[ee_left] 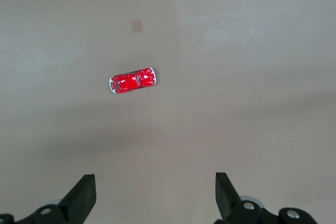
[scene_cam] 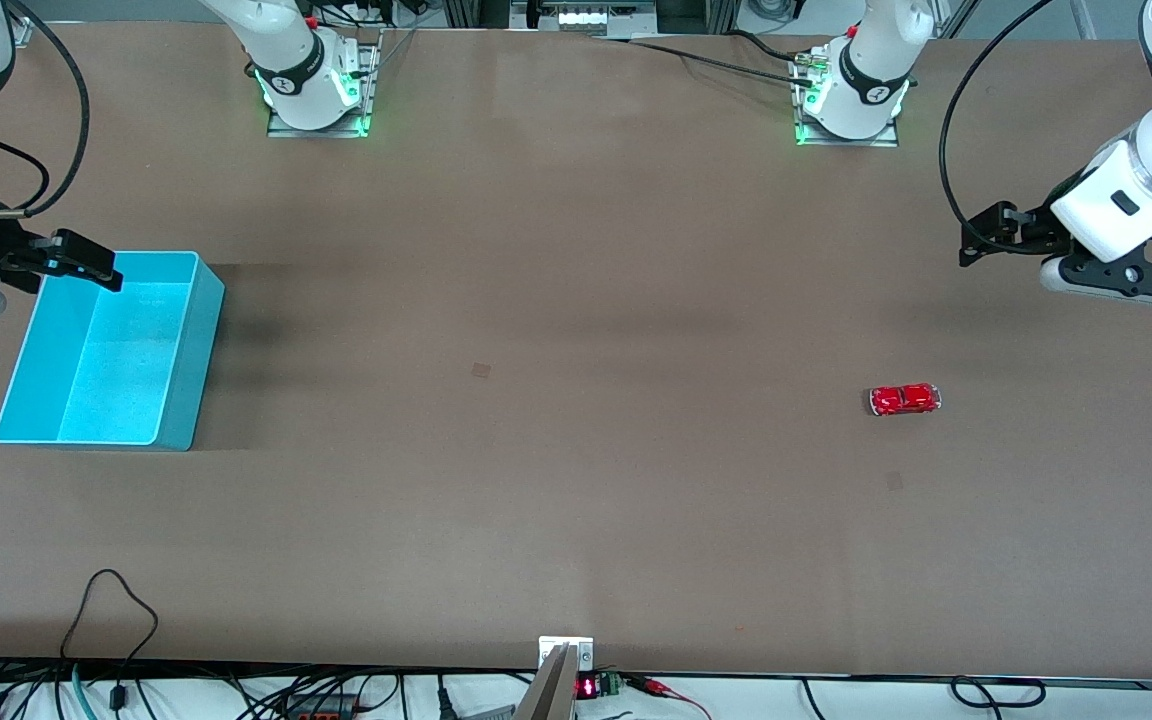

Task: Wind red beetle toy and store in blue box
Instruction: 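Move the left gripper down over the red toy car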

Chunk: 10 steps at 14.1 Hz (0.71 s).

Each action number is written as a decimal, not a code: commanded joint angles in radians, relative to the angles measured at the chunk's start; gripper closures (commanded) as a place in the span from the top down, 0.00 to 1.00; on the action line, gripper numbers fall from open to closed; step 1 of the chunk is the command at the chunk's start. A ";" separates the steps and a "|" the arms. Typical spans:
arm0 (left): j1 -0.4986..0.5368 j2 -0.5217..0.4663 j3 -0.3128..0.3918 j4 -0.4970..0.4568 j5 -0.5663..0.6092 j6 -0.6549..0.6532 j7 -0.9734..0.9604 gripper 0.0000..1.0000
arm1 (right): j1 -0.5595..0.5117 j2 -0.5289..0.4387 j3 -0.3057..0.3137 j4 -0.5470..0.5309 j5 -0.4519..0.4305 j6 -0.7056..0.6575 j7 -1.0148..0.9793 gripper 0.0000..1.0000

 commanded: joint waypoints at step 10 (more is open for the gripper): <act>-0.034 0.041 -0.103 0.033 0.187 -0.235 0.209 1.00 | 0.001 0.106 0.001 0.003 0.006 -0.027 -0.007 1.00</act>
